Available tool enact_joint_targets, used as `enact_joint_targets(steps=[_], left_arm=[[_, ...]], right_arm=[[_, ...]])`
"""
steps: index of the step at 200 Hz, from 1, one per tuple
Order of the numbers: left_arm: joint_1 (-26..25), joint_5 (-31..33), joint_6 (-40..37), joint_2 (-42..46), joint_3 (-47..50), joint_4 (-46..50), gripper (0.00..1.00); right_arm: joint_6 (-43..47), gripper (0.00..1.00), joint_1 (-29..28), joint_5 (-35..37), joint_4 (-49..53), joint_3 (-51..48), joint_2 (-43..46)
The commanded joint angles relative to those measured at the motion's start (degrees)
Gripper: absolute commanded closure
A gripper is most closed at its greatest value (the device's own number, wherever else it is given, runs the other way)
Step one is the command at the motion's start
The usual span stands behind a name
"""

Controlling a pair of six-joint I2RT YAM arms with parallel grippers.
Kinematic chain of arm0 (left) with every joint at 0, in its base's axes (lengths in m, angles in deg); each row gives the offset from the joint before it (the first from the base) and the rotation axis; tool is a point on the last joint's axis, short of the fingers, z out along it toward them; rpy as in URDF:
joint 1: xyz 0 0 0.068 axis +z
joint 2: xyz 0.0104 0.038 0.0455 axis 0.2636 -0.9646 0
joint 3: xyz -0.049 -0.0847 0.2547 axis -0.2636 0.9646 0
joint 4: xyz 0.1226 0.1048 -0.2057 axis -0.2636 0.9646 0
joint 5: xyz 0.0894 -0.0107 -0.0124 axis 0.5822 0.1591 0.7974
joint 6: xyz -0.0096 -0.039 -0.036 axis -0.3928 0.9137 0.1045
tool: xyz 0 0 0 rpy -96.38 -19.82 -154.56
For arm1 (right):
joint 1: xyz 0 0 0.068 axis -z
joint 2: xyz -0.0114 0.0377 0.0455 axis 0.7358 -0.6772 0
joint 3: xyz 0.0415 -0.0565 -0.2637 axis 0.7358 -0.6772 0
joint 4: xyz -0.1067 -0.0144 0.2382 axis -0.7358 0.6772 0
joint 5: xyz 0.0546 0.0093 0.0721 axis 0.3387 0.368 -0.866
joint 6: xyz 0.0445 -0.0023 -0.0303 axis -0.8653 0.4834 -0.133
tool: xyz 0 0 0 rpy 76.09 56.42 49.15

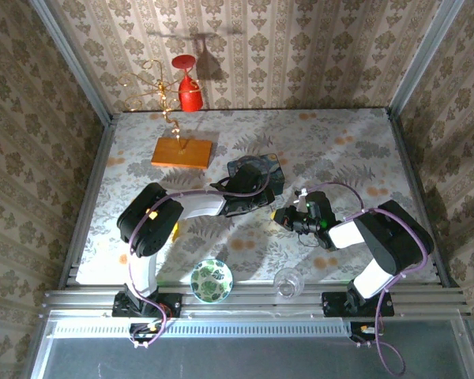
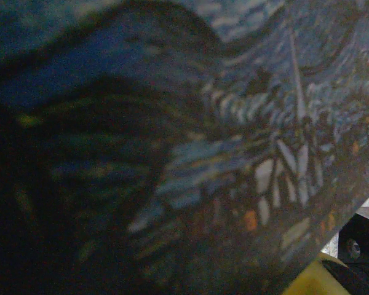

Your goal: Unlock a padlock with a key

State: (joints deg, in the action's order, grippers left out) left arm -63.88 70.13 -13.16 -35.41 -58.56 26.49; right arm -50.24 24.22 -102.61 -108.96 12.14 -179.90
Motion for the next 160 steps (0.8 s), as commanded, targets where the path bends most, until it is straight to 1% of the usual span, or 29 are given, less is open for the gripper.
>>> enact_joint_targets(steps=[1,160], left_arm=[[0.45,-0.65,0.57,1.58,-0.27,-2.57,0.82],[0.44,-1.45,1.10,1.40,1.11,-3.38,0.82]], right_arm=[[1.36,1.00,-0.40,-1.81,-0.74,0.64,-0.06],[0.16,1.00,-0.66,-2.12,-3.83,1.66,-2.48]])
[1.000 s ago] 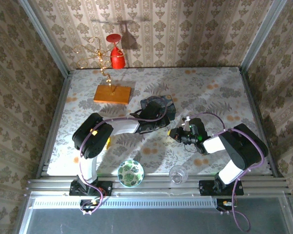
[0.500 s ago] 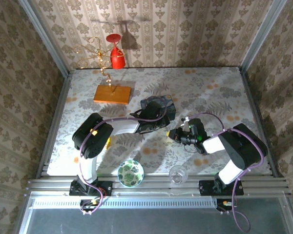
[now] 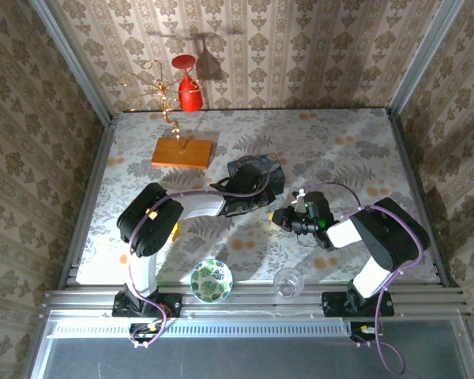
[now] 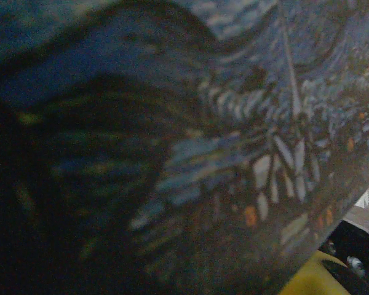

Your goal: Unlock a padlock with a key

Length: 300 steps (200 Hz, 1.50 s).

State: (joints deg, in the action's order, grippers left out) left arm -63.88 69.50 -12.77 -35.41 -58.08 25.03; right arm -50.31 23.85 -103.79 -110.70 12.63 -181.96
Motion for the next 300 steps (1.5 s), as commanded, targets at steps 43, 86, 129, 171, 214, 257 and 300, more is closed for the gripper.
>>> enact_joint_targets(steps=[43,86,129,171,214,257,300], left_arm=[[0.46,-0.98,0.53,1.49,0.46,-1.65,0.82],[0.53,-0.81,0.53,1.67,0.40,-1.73,0.82],[0.57,-0.73,0.62,1.84,0.89,-2.05,0.82],[0.54,-0.81,0.66,1.89,1.04,-2.26,0.82],[0.55,-0.81,0.53,2.11,1.28,-2.48,0.82],[0.54,-1.15,0.62,1.94,1.45,-3.14,0.82],[0.55,-1.16,0.53,1.94,1.80,-3.21,0.82]], right_arm=[[0.22,1.00,-0.33,-0.13,-1.55,1.19,-0.28],[0.04,1.00,-0.12,0.49,-1.11,1.01,-0.80],[-0.61,1.00,0.19,0.82,-2.40,0.12,-1.33],[-1.11,1.00,0.33,1.09,-2.94,0.21,-1.44],[-1.93,1.00,0.54,1.00,-4.47,0.03,-2.21],[-3.13,1.00,0.76,0.36,-7.07,0.38,-4.13],[-4.60,1.00,0.85,-0.53,-11.06,0.47,-6.39]])
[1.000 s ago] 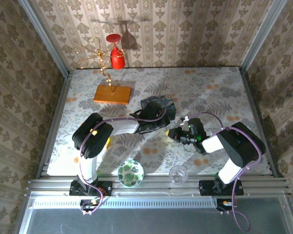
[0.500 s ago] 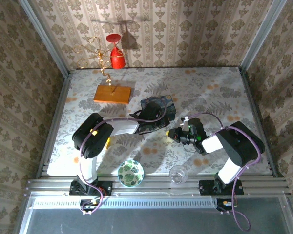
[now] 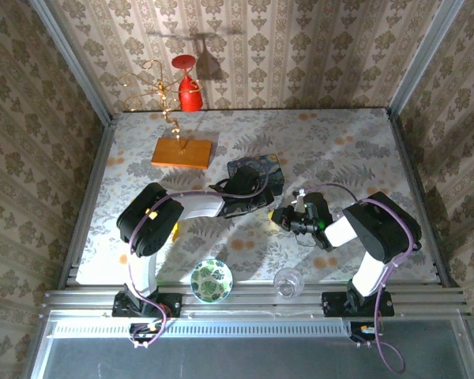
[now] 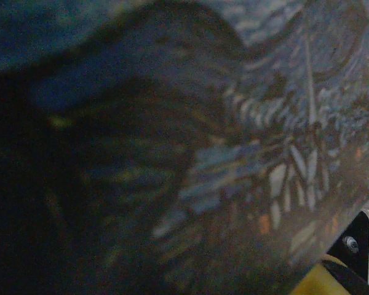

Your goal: Unlock a padlock with a key

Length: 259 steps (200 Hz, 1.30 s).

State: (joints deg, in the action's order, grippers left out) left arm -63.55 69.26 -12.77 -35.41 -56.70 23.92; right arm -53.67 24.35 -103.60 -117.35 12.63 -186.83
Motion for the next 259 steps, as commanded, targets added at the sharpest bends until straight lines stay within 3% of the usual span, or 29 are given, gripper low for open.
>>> enact_joint_targets(steps=[1,128,175,195,259], left_arm=[[0.25,-0.92,0.53,1.93,0.47,-2.10,0.82],[0.30,0.26,0.22,3.16,2.40,-6.29,0.82],[0.20,-1.61,1.55,2.16,4.50,-10.21,0.82],[0.19,-1.94,1.69,1.89,4.81,-10.88,0.82],[0.33,-1.89,1.32,1.93,4.64,-10.99,0.82]], right_arm=[[-1.25,1.00,0.35,-0.71,-4.49,0.47,-1.55],[1.03,1.00,0.88,-2.28,-4.95,-3.35,-1.77],[3.40,1.00,1.18,-8.71,-15.47,-4.34,-7.59],[2.08,1.00,1.87,-8.00,-22.42,-5.73,-11.51],[0.38,1.00,2.70,-5.79,-22.07,-5.40,-14.30]])
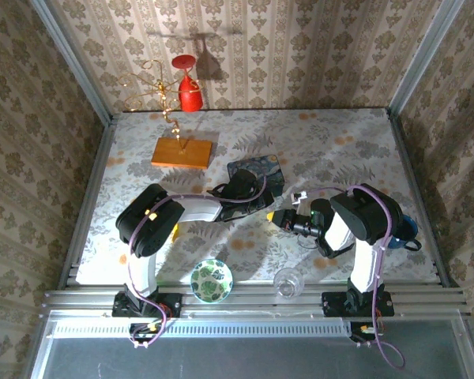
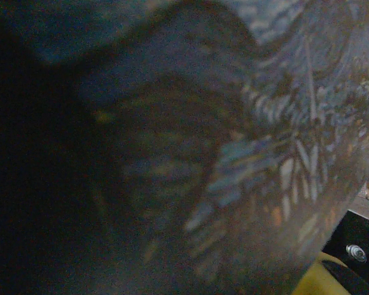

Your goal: Unlock a padlock with a key

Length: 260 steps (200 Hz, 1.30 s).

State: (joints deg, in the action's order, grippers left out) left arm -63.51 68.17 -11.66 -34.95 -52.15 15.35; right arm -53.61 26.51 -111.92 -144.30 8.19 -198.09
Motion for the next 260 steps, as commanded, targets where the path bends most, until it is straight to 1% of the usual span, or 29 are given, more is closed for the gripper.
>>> enact_joint_targets(steps=[1,30,78,118,165,190,217,260], left_arm=[[0.26,-0.80,0.21,1.52,0.10,-2.42,0.82],[0.37,-0.45,-0.38,2.16,0.47,-2.78,0.82],[0.64,-0.23,-1.80,3.48,0.10,-1.17,0.82],[0.73,-0.18,-2.06,3.58,0.05,-1.02,0.82],[0.63,-0.68,-3.92,3.61,-0.77,-0.19,0.82],[0.71,-2.05,-5.35,3.33,-1.02,0.41,0.83],[0.68,-3.22,-8.06,3.58,-1.60,3.29,0.83],[0.59,-4.53,-9.77,3.85,-3.06,7.12,0.82]], right_arm=[[0.20,1.00,0.55,2.62,4.88,-0.97,-3.01],[-2.64,1.00,1.39,2.86,5.86,-2.02,-2.85],[-4.38,1.00,1.61,2.24,12.18,-2.47,-1.61],[-3.81,1.00,1.57,1.51,18.16,-1.62,1.77],[-1.23,1.00,1.63,0.63,28.38,-0.07,8.07],[0.04,1.00,1.68,-0.90,31.02,1.19,10.72],[1.90,1.00,1.76,-2.84,34.18,2.62,12.64],[3.00,1.00,1.88,-3.44,36.06,3.10,15.25]])
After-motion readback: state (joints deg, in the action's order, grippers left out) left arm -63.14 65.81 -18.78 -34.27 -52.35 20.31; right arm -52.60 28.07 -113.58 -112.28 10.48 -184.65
